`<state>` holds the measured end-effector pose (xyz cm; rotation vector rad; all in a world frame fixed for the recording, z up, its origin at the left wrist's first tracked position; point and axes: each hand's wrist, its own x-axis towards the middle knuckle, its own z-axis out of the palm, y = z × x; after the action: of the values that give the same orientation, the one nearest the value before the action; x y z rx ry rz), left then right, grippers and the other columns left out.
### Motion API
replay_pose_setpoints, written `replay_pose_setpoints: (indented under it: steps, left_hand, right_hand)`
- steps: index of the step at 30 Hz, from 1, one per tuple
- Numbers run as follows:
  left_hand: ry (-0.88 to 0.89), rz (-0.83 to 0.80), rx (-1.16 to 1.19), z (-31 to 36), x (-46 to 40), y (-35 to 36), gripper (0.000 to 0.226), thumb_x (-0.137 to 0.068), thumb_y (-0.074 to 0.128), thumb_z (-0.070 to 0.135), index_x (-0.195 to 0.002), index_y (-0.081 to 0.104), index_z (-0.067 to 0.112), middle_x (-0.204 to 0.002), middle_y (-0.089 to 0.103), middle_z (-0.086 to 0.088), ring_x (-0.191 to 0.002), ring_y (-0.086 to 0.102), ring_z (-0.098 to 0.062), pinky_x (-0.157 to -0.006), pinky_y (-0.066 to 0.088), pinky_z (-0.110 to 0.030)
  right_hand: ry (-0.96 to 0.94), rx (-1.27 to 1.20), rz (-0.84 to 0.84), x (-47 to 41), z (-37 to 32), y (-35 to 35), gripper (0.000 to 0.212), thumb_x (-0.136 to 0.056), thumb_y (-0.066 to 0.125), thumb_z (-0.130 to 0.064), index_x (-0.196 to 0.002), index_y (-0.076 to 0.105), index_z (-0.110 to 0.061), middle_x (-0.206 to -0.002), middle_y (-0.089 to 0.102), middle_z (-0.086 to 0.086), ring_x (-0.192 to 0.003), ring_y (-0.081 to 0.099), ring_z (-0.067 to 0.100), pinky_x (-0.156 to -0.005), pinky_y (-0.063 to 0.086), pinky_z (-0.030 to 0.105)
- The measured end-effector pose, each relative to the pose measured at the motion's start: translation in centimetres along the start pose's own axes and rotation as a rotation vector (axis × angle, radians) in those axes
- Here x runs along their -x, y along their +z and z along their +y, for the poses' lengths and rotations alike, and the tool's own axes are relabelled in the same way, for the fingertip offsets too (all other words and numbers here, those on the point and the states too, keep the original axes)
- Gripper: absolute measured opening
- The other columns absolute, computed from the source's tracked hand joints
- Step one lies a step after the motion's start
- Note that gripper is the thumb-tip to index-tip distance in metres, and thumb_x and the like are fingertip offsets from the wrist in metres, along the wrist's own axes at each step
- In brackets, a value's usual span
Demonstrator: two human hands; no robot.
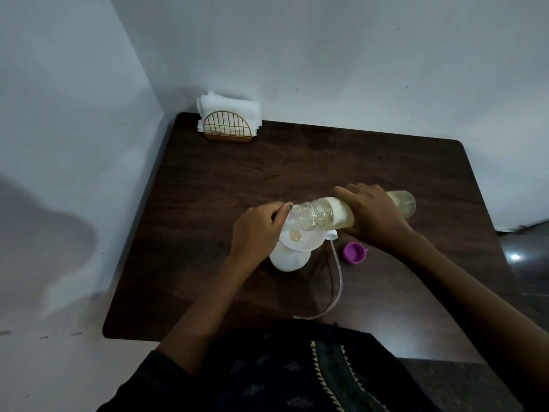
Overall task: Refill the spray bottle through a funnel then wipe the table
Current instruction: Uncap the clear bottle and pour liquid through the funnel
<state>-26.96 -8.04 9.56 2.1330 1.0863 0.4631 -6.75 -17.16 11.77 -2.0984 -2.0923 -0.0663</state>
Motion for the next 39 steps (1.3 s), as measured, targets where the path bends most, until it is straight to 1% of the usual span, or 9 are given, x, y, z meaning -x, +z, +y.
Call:
replay_pose_setpoints:
  steps: [4,13,17,25,30,32,34,36,39]
  left_hand:
    - [0.009,0.008,0.006,-0.07,-0.03,0.06,0.036,-0.098,0.045,0.035,-0.061,0.045,0.032,-0.047,0.041,0.011,-0.045,0.042,-0.006,-0.046,0.024,-0.022]
    - [0.026,0.009,0.024,-0.42,-0.15,0.35,0.030,-0.098,0.045,0.034,-0.074,0.060,0.024,-0.050,0.044,0.013,-0.047,0.044,-0.006,-0.047,0.028,-0.023]
    - [0.024,0.008,0.029,-0.31,-0.23,0.44,0.030,-0.098,0.045,0.034,-0.074,0.060,0.023,-0.050,0.044,0.012,-0.047,0.044,-0.007,-0.047,0.028,-0.023]
    - [0.012,-0.001,0.029,-0.15,-0.17,0.47,0.030,-0.098,0.044,0.034,-0.083,0.066,0.019,-0.053,0.047,0.013,-0.050,0.048,-0.006,-0.048,0.030,-0.021]
    - [0.011,0.003,0.021,-0.10,-0.06,0.56,0.032,-0.098,0.044,0.035,-0.084,0.067,0.017,-0.057,0.053,0.009,-0.053,0.052,-0.010,-0.050,0.036,-0.026]
    - [0.017,0.005,0.025,-0.15,0.02,0.62,0.032,-0.098,0.044,0.034,-0.083,0.067,0.017,-0.056,0.052,0.010,-0.053,0.051,-0.010,-0.049,0.035,-0.025]
    - [0.018,0.007,0.028,-0.20,0.03,0.66,0.031,-0.098,0.045,0.034,-0.080,0.065,0.019,-0.054,0.048,0.012,-0.051,0.049,-0.008,-0.048,0.031,-0.023]
    - [0.020,0.009,0.033,-0.31,0.00,0.74,0.030,-0.098,0.045,0.034,-0.082,0.066,0.020,-0.053,0.047,0.014,-0.051,0.048,-0.007,-0.049,0.031,-0.023]
    - [0.021,0.011,0.041,-0.31,-0.02,0.83,0.029,-0.098,0.045,0.033,-0.085,0.067,0.019,-0.054,0.047,0.015,-0.051,0.048,-0.007,-0.049,0.031,-0.022]
  right_hand:
    - [-0.002,0.003,0.003,0.00,0.03,-0.04,0.042,-0.061,0.080,-0.026,-0.096,0.059,-0.014,-0.077,0.062,0.004,-0.069,0.059,0.030,-0.062,0.041,0.036]
    - [-0.003,-0.001,0.000,0.01,0.05,-0.16,0.045,-0.061,0.081,-0.025,-0.099,0.059,-0.014,-0.079,0.063,0.005,-0.070,0.060,0.030,-0.063,0.043,0.038]
    - [-0.002,0.000,0.003,0.02,0.17,-0.20,0.045,-0.061,0.081,-0.025,-0.098,0.059,-0.014,-0.078,0.062,0.005,-0.069,0.059,0.030,-0.063,0.044,0.037]
    - [-0.008,0.000,0.011,0.09,0.24,-0.20,0.045,-0.061,0.081,-0.028,-0.098,0.060,-0.013,-0.078,0.062,0.006,-0.069,0.059,0.031,-0.062,0.043,0.038]
    - [-0.010,0.006,0.032,0.24,0.21,-0.15,0.044,-0.060,0.082,-0.027,-0.096,0.059,-0.013,-0.076,0.061,0.005,-0.066,0.058,0.030,-0.061,0.036,0.034]
    - [-0.011,0.008,0.036,0.33,0.22,-0.11,0.045,-0.059,0.083,-0.026,-0.096,0.059,-0.013,-0.075,0.061,0.005,-0.066,0.058,0.030,-0.061,0.034,0.032]
    - [-0.005,0.005,0.033,0.34,0.18,-0.14,0.045,-0.059,0.083,-0.026,-0.095,0.060,-0.013,-0.075,0.061,0.005,-0.066,0.058,0.030,-0.061,0.036,0.034]
    - [0.000,0.003,0.024,0.33,0.11,-0.12,0.044,-0.060,0.082,-0.025,-0.096,0.060,-0.013,-0.076,0.062,0.006,-0.067,0.058,0.031,-0.061,0.040,0.036]
    - [-0.001,0.005,0.014,0.32,0.11,-0.16,0.045,-0.060,0.083,-0.024,-0.097,0.060,-0.013,-0.077,0.062,0.006,-0.068,0.059,0.030,-0.063,0.041,0.037]
